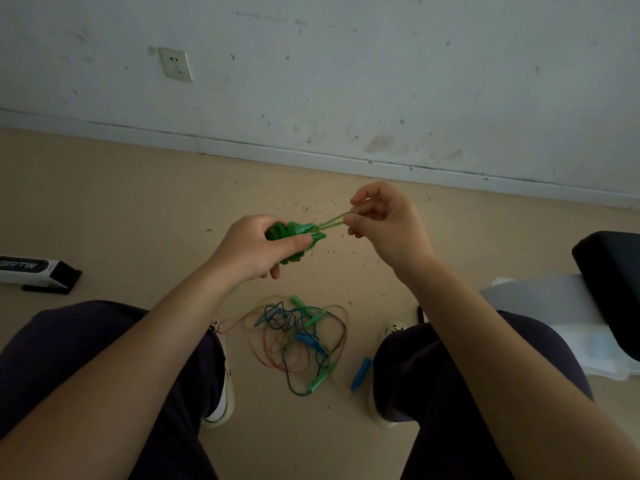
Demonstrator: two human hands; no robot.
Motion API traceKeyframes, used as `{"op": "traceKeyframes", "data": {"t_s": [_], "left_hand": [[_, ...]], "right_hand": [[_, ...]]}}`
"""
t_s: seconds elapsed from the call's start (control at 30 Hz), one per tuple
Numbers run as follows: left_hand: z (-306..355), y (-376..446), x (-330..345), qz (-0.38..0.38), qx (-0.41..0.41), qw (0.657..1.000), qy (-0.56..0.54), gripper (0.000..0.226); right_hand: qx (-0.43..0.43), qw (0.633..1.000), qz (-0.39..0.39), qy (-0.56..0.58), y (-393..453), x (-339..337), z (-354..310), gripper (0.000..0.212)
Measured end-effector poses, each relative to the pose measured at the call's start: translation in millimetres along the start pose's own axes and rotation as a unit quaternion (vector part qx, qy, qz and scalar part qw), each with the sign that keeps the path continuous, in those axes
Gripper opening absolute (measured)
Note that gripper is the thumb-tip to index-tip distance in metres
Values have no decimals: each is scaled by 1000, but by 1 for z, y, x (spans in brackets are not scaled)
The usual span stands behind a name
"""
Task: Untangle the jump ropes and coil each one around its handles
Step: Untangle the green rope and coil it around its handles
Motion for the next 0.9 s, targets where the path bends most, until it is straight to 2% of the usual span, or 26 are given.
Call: {"op": "traceKeyframes", "data": {"t_s": [0.13,0.4,0.57,0.67,0.8,0.9], "left_hand": [[5,-4,-1,-87,5,995,-44,27],[3,-8,7,-184,-41,978,-92,36],[4,-9,10,-195,-31,971,-134,38],[1,-8,13,-214,-25,966,-145,38],[3,-8,13,-200,-7,968,-149,43],[3,-6,13,-180,15,973,-146,26]], "right_hand": [[6,999,33,18,3,-5,2,22],[78,995,-47,39,-3,13,10,17],[134,985,-108,1,-6,17,10,28],[134,982,-137,6,-8,17,9,20],[90,988,-121,17,-7,14,9,20],[77,990,-109,36,-8,15,8,23]]}}
Point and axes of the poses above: each hand's wrist, its own y-axis towards the middle knuckle, its own x-axis out of the palm, z = x × y, the point moved 1 cm from there along y, towards the middle knuckle, and after that the axes turned 5 degrees about -x, right-handed, at the moved point
